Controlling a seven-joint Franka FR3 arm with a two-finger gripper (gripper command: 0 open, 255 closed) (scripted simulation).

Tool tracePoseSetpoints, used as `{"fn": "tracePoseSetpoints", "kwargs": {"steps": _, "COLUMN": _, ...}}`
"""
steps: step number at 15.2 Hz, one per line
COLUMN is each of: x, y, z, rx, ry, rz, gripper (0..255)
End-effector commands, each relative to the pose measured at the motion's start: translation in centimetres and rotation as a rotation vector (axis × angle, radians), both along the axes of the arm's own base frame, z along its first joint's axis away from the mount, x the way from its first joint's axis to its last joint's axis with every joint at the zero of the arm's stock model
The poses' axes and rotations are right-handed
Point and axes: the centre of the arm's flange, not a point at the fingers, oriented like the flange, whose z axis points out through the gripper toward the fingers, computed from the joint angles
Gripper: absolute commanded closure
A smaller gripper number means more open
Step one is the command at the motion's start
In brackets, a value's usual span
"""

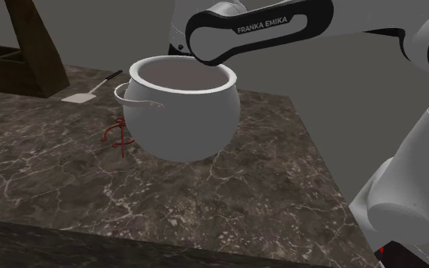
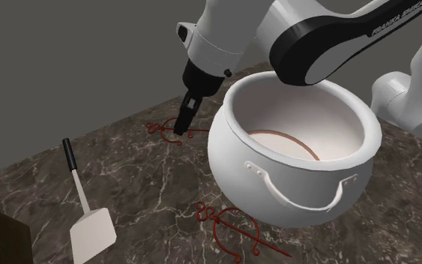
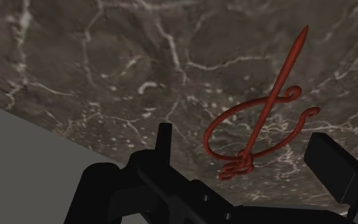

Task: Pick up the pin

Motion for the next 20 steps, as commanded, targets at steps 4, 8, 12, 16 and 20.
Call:
{"fn": "tracePoseSetpoints", "kwargs": {"steps": 4, "x": 0.0, "y": 0.0, "z": -1.2, "rx": 0.000, "ry": 0.000, "rz": 0.000, "gripper": 255}}
{"fn": "tracePoseSetpoints", "kwargs": {"steps": 8, "x": 0.0, "y": 0.0, "z": -1.3, "rx": 0.000, "ry": 0.000, "rz": 0.000, "gripper": 255}}
{"fn": "tracePoseSetpoints", "kwargs": {"steps": 12, "x": 0.0, "y": 0.0, "z": -1.3, "rx": 0.000, "ry": 0.000, "rz": 0.000, "gripper": 255}}
{"fn": "tracePoseSetpoints", "kwargs": {"steps": 16, "x": 0.0, "y": 0.0, "z": 0.3, "rx": 0.000, "ry": 0.000, "rz": 0.000, "gripper": 255}}
{"fn": "tracePoseSetpoints", "kwargs": {"steps": 20, "x": 0.0, "y": 0.0, "z": 2.4, "rx": 0.000, "ry": 0.000, "rz": 0.000, "gripper": 255}}
